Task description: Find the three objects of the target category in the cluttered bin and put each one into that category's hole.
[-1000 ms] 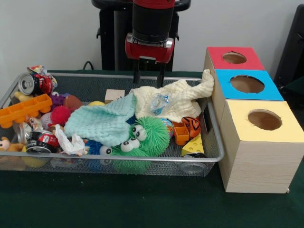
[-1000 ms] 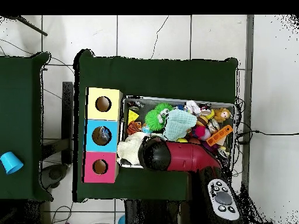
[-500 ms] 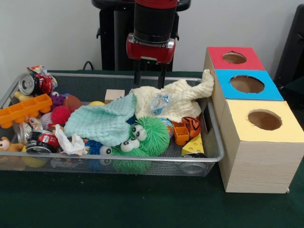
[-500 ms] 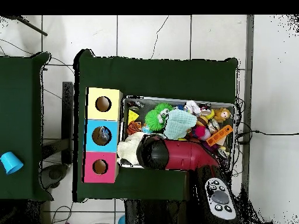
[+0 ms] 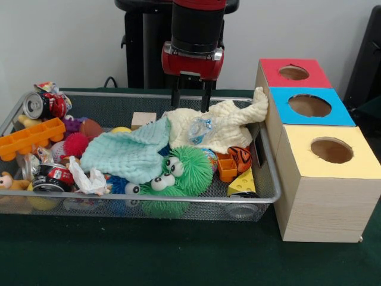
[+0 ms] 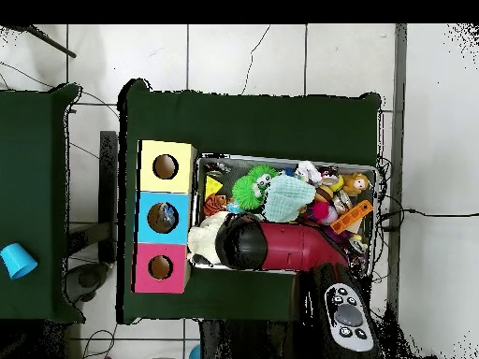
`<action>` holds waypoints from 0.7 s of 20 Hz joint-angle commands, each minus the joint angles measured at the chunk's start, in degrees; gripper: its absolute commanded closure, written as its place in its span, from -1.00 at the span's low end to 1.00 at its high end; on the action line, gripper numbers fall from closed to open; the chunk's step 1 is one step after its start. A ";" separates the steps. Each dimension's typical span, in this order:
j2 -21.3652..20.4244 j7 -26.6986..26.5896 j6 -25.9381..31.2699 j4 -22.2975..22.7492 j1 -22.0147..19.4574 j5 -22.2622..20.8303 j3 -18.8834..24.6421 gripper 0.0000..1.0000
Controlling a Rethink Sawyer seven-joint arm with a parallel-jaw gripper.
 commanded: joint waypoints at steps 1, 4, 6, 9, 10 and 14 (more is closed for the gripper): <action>-0.29 8.36 0.51 -2.49 0.08 2.73 0.86 -1.00; -1.19 7.88 2.28 -2.98 0.04 3.23 0.93 -1.00; -1.29 7.71 2.78 -3.17 0.00 3.46 1.02 -1.00; -2.55 7.32 3.85 -2.67 0.02 3.96 1.18 -1.00; -2.67 7.24 4.01 -2.67 0.06 4.06 1.13 -1.00; -3.11 7.18 4.88 -2.73 0.43 4.51 0.89 -1.00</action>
